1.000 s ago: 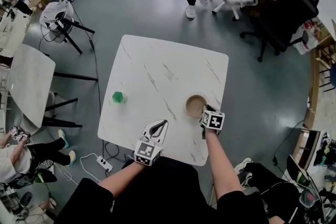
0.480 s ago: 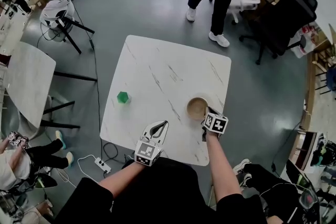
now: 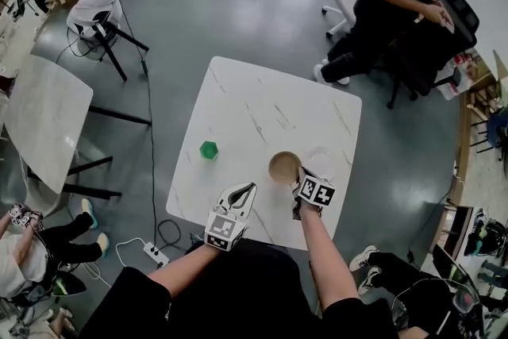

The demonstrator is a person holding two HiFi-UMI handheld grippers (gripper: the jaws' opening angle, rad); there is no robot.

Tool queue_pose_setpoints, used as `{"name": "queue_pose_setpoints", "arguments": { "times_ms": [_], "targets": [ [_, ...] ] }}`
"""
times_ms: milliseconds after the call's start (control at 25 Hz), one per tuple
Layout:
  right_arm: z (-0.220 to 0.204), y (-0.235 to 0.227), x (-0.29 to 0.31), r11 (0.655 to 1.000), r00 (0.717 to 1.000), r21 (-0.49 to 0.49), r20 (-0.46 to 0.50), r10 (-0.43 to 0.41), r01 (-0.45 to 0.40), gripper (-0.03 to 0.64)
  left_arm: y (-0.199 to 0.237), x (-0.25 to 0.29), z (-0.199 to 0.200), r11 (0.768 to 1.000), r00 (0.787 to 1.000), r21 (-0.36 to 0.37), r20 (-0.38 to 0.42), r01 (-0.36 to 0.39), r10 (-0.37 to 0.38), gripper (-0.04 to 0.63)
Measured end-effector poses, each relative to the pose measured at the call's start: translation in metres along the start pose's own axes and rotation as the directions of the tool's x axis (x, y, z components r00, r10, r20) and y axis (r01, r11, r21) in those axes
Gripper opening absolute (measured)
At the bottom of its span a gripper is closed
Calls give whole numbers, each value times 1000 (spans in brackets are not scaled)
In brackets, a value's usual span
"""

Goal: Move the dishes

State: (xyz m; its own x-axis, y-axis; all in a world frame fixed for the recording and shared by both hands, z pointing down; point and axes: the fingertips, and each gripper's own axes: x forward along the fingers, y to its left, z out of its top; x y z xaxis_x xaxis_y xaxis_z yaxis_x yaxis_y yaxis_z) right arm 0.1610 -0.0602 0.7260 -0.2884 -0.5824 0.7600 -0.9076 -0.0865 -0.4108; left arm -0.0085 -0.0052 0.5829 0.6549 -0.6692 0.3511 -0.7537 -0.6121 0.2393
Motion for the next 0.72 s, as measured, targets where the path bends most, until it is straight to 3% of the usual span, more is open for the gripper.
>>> {"name": "queue_pose_setpoints", "arguments": {
  "times_ms": [120, 400, 720],
  "targets": [
    [-6, 38, 13, 1000, 1000, 5, -1, 31, -31, 28, 26, -18, 3, 1000, 1000, -4, 12, -13, 13, 17],
    [-16, 110, 49, 991, 999, -135, -24, 20, -23, 28, 84, -54, -7, 999, 1000, -47, 8, -28, 29, 17],
    [-34, 134, 87, 998, 999, -69, -51, -15, 12, 28, 129, -77, -7, 999, 1000, -41, 3, -13, 14, 17]
  ]
}}
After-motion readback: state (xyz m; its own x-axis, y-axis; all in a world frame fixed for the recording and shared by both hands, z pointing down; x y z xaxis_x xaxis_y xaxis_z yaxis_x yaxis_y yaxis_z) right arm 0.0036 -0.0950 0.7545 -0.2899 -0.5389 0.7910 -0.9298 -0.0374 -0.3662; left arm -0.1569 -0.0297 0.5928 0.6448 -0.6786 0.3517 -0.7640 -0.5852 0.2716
